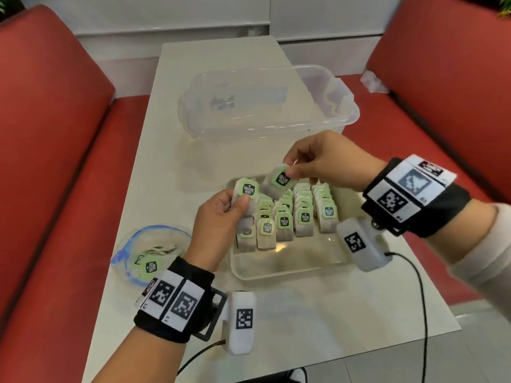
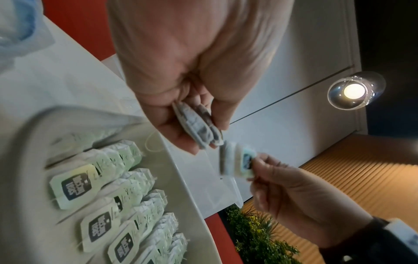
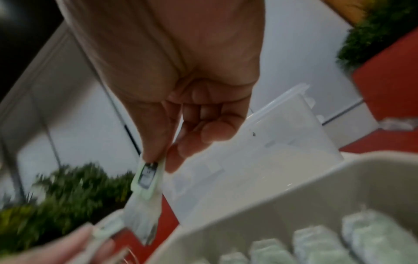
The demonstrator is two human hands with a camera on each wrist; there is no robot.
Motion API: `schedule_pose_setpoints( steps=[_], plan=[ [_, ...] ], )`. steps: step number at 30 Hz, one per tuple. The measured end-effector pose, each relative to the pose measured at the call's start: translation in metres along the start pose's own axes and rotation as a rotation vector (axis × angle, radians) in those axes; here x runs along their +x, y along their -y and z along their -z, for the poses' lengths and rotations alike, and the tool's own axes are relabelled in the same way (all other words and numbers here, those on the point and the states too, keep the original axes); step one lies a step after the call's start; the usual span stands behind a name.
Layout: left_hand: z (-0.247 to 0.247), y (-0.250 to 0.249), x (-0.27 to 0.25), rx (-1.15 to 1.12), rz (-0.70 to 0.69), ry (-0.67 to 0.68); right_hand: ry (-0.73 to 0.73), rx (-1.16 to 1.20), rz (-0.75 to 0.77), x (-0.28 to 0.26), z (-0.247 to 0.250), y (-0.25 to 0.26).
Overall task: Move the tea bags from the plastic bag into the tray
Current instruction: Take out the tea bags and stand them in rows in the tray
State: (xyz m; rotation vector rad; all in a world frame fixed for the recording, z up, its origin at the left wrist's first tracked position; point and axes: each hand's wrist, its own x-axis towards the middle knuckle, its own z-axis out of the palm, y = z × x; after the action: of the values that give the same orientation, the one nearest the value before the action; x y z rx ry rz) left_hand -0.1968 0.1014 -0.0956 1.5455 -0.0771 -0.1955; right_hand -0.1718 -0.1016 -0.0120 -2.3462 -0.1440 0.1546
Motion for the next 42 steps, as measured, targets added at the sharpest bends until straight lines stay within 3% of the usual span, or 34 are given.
schedule_pose_setpoints(
  steps=[5,9,13,24,29,31,35,38,42],
  plan=[
    [-0.003,0.005,0.0,-0.056,0.001,-0.018,0.401,-0.445,-0.037,0.019,-0.021,-0.013],
    [-0.007,0.007,0.0,-0.094,-0.016,-0.035,0.682,-0.618,-0.044,0.032,-0.05,-0.03],
    [-0.014,0.011,0.0,-0.13,-0.004,-0.035,0.718,-0.744,-0.028,0.043,-0.069,-0.045],
    [-0.016,0.017,-0.001,-0.152,0.021,-0.047,0.659,-0.786,-0.014,0.056,-0.07,-0.053],
    [-0.016,0.018,-0.001,-0.162,0.029,-0.046,0.545,-0.778,0.093,0.051,-0.059,-0.045],
    [-0.016,0.018,-0.002,-0.176,0.024,-0.043,0.677,-0.742,0.095,0.046,-0.058,-0.044],
    [-0.015,0.019,-0.002,-0.179,0.034,-0.044,1.073,-0.693,0.014,0.038,-0.072,-0.053],
    [-0.015,0.019,-0.002,-0.18,0.028,-0.043,1.167,-0.69,0.009,0.04,-0.085,-0.062],
    [-0.016,0.019,-0.001,-0.168,0.004,-0.034,1.158,-0.679,-0.033,0.045,-0.087,-0.067]
  ],
)
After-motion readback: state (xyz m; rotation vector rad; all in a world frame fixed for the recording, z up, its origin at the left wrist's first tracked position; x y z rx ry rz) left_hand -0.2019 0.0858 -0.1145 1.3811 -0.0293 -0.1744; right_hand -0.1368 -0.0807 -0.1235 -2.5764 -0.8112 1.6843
